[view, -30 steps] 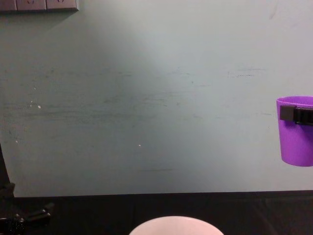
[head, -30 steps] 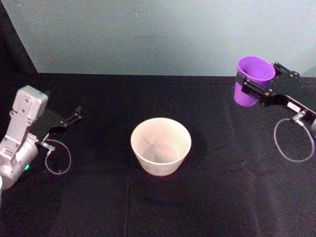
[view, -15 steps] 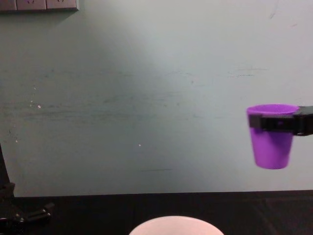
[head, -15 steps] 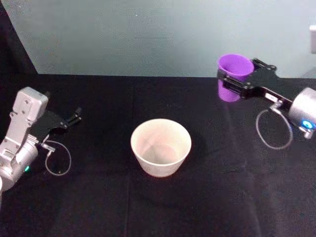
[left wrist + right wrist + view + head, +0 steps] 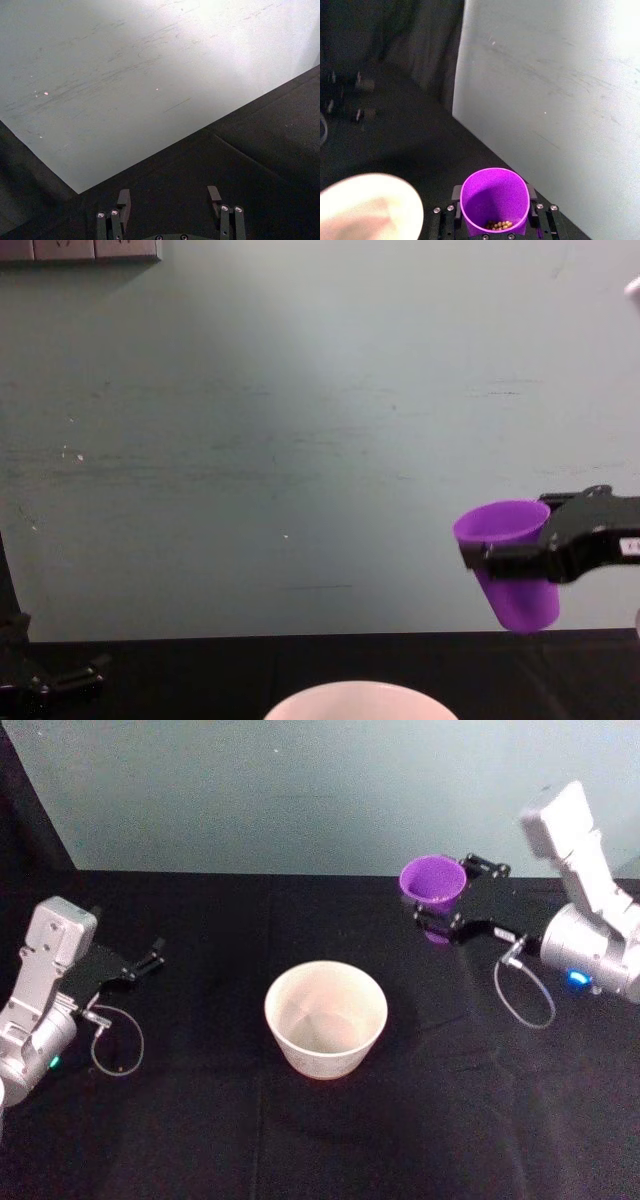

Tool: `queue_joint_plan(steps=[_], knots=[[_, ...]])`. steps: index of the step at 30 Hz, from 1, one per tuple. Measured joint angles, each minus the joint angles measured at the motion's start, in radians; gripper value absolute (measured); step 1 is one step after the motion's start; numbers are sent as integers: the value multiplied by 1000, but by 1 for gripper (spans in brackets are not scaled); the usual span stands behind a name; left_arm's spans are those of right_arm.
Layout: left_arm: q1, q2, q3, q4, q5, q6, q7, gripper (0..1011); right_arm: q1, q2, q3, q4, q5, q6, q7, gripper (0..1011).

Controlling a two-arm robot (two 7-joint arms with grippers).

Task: Pick up the cup and pour the mung beans from the cup into the bowl.

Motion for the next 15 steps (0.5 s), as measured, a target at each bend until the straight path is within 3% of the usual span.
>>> queue_joint_plan(steps=[1, 4, 6, 9, 15], knots=[[0, 0, 0, 0, 0, 0, 0, 1000, 0, 0, 0, 0, 0, 0, 0, 734], [0, 0, 0, 0, 0, 0, 0, 1000, 6, 22, -48, -23, -107, -8, -17, 734], [0, 0, 0, 0, 0, 0, 0, 1000, 8, 26, -57, -27, -130, -8, -21, 734], [0, 0, 0, 0, 0, 0, 0, 1000, 15, 45, -104, -54, -239, -10, -38, 734], [0, 0, 0, 0, 0, 0, 0, 1000, 31, 62, -168, -85, -395, -10, -61, 735]])
